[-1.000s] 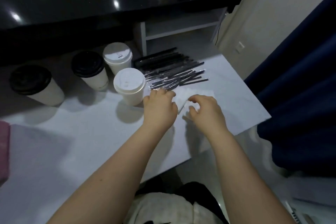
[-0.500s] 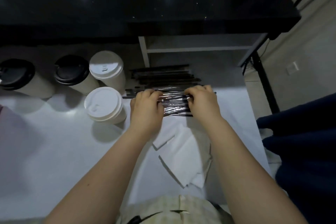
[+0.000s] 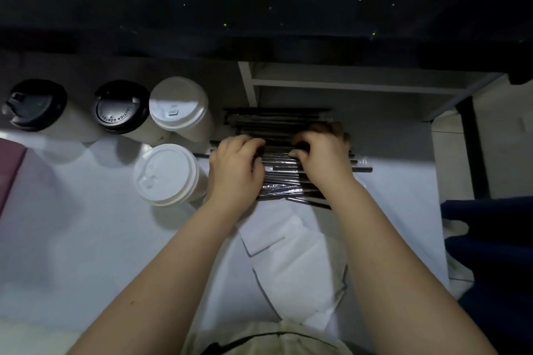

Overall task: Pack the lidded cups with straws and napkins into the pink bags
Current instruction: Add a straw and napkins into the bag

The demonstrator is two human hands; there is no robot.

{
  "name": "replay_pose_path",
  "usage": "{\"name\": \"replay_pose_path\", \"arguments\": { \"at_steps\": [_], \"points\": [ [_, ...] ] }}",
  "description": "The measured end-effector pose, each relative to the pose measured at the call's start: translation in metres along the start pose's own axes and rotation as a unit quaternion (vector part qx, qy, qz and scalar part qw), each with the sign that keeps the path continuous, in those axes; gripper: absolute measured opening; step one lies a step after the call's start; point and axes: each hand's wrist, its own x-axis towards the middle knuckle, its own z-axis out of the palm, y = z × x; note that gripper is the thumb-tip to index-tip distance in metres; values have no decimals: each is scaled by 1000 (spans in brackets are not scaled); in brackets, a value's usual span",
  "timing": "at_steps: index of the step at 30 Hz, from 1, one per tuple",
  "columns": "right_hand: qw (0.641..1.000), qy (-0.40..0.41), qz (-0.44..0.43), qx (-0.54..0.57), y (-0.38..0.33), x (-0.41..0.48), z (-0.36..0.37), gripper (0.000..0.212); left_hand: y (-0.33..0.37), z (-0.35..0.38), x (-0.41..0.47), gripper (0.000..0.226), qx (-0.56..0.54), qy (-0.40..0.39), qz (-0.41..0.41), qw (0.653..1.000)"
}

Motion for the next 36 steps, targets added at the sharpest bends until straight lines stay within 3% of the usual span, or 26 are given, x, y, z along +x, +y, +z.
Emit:
{"name": "replay_pose_path", "arguments": {
  "at_steps": [6,12,21,24,28,32,36],
  "points": [
    [998,-10,9,65,-1,1,-17,9,3,-4,0,39,-21,34,32,999],
    [999,-7,-21,25,0,-6,-34,17,7,-17,-1,42,-34,78,60,995],
    [999,-8,-5,31,14,-21,-35,21,8,-22,-17,42,-30,80,75,993],
    [999,-43,-3,28,17,-18,-35,22,7,-24,-22,41,-28,86,76,993],
    [996,-62,24,62,22,-15,-37,25,8,-27,-27,40,-24,90,85,992],
    [992,-49,46,107,27,-13,-38,11,10,-32,-30,39,-25,96,93,991],
    [985,-56,53,157,25,-12,-40,23,15,-34,-32,39,-28,98,96,990]
  ]
}}
